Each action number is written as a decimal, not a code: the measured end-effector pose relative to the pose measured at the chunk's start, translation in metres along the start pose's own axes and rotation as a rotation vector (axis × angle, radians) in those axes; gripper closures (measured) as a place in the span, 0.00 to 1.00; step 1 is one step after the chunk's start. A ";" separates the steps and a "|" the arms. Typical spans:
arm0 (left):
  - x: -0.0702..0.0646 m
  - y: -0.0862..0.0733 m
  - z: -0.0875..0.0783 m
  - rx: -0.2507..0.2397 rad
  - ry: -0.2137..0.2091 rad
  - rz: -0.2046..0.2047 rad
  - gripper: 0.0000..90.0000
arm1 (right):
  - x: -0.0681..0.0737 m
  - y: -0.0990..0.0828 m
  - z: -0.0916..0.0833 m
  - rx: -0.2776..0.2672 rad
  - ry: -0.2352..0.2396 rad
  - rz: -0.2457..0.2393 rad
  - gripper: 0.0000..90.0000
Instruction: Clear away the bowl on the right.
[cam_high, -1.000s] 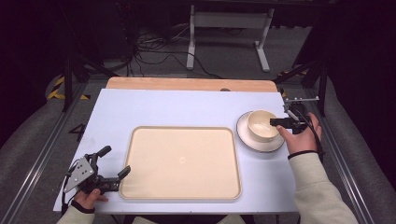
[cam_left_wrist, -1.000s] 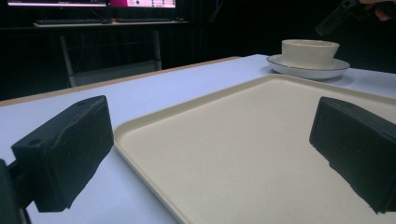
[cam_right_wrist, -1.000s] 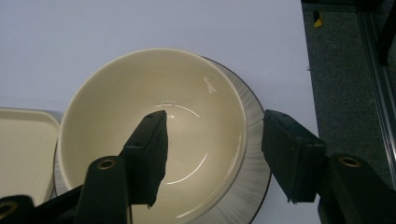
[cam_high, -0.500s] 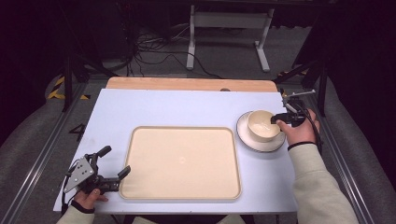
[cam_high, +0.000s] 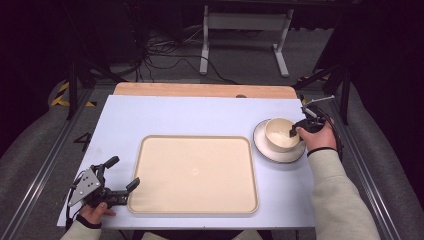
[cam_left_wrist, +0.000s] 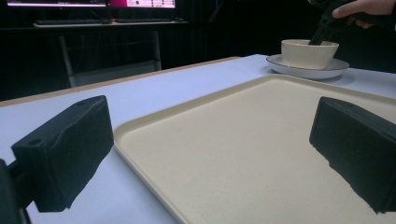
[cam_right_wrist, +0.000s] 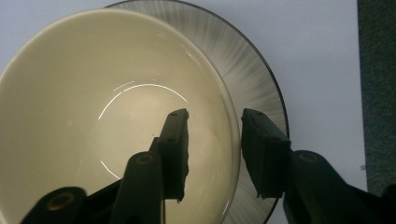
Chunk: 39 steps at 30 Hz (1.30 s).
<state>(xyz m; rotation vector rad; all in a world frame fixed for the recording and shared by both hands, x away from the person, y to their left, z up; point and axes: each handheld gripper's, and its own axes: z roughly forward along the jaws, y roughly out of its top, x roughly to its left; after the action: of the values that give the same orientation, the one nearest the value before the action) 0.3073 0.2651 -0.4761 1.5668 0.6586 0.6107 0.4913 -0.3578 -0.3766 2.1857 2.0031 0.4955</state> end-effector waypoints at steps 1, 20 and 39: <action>0.000 0.000 0.000 0.000 0.000 0.000 0.00 | 0.000 0.001 0.001 0.006 -0.003 0.000 0.72; 0.000 0.000 0.000 -0.002 0.000 -0.002 0.00 | -0.006 0.003 0.015 0.038 0.040 0.073 0.94; 0.000 0.000 0.000 -0.002 0.001 -0.003 0.00 | -0.001 0.000 -0.014 -0.002 0.025 0.105 0.94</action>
<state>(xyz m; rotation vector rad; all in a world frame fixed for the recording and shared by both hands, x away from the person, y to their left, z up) 0.3075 0.2652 -0.4762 1.5633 0.6608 0.6094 0.4864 -0.3608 -0.3634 2.3032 1.9063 0.5402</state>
